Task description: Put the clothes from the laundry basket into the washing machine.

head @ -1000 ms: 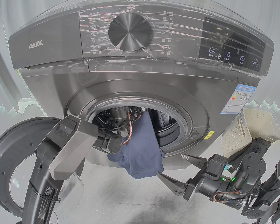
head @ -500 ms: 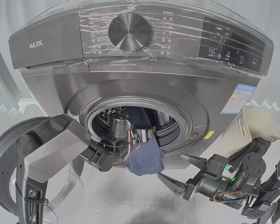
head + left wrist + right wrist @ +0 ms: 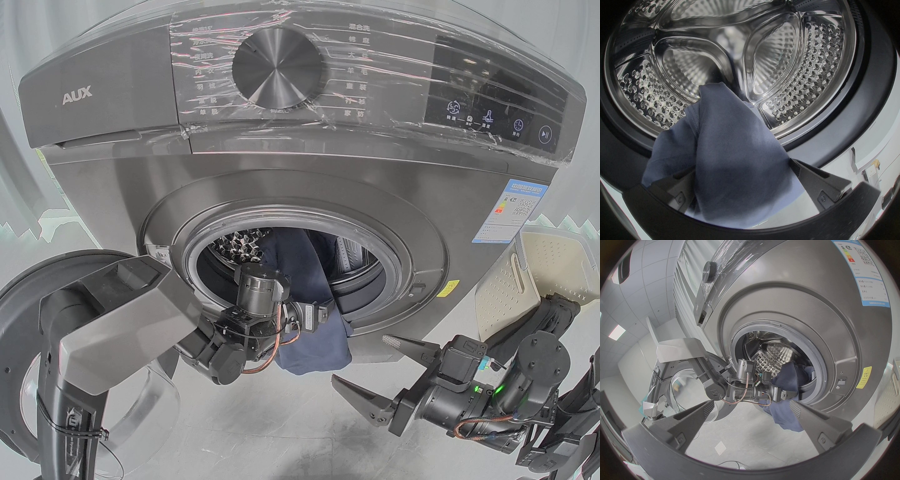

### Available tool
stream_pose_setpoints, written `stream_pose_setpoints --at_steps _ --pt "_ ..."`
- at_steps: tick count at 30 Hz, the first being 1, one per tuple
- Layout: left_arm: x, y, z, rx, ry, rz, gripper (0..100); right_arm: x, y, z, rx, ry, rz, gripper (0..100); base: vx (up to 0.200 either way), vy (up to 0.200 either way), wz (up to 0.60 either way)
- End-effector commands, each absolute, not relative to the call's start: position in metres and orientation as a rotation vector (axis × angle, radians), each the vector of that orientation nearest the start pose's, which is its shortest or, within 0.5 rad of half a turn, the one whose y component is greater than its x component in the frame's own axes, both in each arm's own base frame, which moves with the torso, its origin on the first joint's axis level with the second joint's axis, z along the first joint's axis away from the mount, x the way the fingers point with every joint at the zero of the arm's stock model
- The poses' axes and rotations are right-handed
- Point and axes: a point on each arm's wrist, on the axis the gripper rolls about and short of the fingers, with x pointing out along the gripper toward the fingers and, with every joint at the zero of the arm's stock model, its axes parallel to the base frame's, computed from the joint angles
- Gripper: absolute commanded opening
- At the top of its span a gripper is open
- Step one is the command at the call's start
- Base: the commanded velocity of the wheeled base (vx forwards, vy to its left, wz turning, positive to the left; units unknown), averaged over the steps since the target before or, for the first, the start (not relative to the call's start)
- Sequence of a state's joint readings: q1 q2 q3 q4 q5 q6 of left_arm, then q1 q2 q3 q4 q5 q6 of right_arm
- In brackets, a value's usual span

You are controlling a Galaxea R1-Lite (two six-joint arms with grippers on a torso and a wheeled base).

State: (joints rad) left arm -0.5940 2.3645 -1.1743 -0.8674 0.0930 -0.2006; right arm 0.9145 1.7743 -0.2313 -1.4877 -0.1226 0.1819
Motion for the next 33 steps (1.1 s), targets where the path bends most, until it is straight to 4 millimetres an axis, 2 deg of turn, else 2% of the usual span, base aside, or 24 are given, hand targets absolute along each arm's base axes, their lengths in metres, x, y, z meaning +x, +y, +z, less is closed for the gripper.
stream_pose_setpoints --at_steps 1,5,10,16,18,20,25,29,33 --pt "0.378 -0.252 0.029 -0.081 0.364 -0.46 0 0.15 0.191 0.116 0.143 0.121 0.787 100 0.0 0.0 0.0" --pt "0.382 -0.255 0.026 -0.085 0.357 -0.46 0 0.15 0.191 0.116 0.145 0.118 0.786 100 0.0 0.0 0.0" --pt "0.388 -0.258 0.033 -0.104 0.319 -0.463 0 0.15 0.191 0.116 0.144 0.12 0.788 100 0.0 0.0 0.0" --pt "0.405 -0.268 0.068 -0.219 0.176 -0.466 0 0.15 0.191 0.116 0.143 0.121 0.787 100 0.0 0.0 0.0" --pt "0.409 -0.269 0.072 -0.233 0.151 -0.463 0 0.15 0.191 0.116 0.144 0.12 0.788 100 0.0 0.0 0.0" --pt "0.427 -0.268 0.086 -0.273 0.049 -0.43 0 0.15 0.191 0.115 0.144 0.123 0.787 100 0.0 0.0 0.0" --pt "0.452 -0.265 0.102 -0.319 -0.084 -0.347 0 0.15 0.191 0.115 0.144 0.123 0.787 100 0.0 0.0 0.0" --pt "0.458 -0.262 0.108 -0.333 -0.117 -0.331 0 0.15 0.191 0.115 0.144 0.123 0.787 100 0.0 0.0 0.0" --pt "0.455 -0.262 0.101 -0.324 -0.093 -0.331 0 0.15 0.191 0.115 0.143 0.124 0.787 100 0.0 0.0 0.0"
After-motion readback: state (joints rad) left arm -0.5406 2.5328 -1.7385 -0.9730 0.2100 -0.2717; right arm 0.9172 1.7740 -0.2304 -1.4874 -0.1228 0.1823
